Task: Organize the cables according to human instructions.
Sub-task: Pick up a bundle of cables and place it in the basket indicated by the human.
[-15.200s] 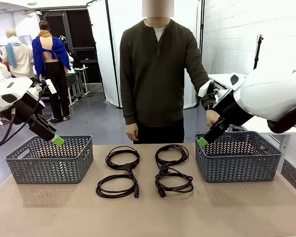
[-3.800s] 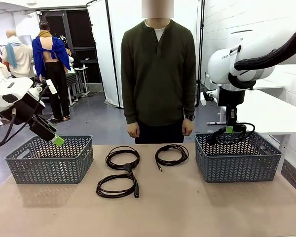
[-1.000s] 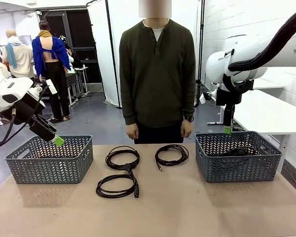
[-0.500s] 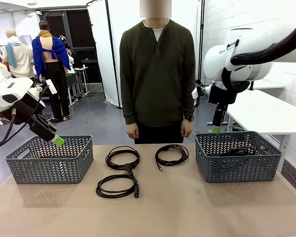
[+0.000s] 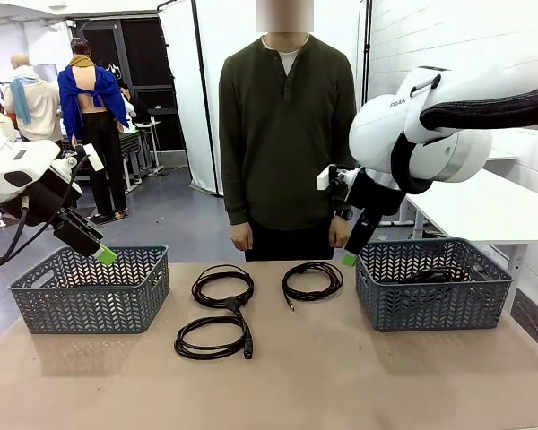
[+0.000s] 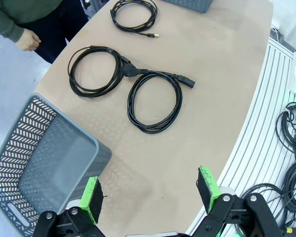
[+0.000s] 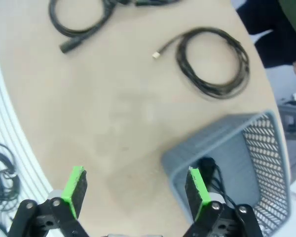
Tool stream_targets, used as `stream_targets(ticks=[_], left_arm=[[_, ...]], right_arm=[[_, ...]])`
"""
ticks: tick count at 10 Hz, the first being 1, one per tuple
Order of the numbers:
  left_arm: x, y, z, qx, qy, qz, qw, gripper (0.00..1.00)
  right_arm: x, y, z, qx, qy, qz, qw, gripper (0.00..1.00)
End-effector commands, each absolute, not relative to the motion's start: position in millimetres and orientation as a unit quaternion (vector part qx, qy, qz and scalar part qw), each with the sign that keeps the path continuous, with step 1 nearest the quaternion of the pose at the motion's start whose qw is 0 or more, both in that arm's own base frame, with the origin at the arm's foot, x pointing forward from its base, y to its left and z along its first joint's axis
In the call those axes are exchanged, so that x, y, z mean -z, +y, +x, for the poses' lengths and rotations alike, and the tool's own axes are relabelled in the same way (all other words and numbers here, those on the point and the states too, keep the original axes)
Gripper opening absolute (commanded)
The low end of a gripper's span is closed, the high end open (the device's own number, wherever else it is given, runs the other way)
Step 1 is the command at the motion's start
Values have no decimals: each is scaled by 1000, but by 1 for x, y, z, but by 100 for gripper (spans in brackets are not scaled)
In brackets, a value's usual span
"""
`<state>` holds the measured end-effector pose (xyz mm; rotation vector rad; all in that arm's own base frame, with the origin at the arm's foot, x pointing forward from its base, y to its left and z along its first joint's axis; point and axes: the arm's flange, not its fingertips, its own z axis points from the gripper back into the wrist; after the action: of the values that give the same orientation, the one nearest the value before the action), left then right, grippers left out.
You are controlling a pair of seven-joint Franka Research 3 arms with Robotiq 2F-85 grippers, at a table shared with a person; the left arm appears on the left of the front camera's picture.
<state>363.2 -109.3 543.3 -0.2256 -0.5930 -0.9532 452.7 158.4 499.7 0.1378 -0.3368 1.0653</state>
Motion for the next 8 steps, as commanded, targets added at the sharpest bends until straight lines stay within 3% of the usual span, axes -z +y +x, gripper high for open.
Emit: stream_targets(ticks=[1,5,6,8], left_arm=[[-543,-107,364,452,-281,-111,839,100],[-543,-107,364,452,-281,-111,839,100],[-543,-107,364,452,-281,-111,839,100],[-543,-107,364,452,-281,-111,839,100]], right_arm=[[-486,163,439,-510,-175,101,836,100],[-475,176,423,-521,-158,109,831,100],[-472,180,415,-541,-146,74,825,100],[-479,180,430,-510,-150,105,841,100]])
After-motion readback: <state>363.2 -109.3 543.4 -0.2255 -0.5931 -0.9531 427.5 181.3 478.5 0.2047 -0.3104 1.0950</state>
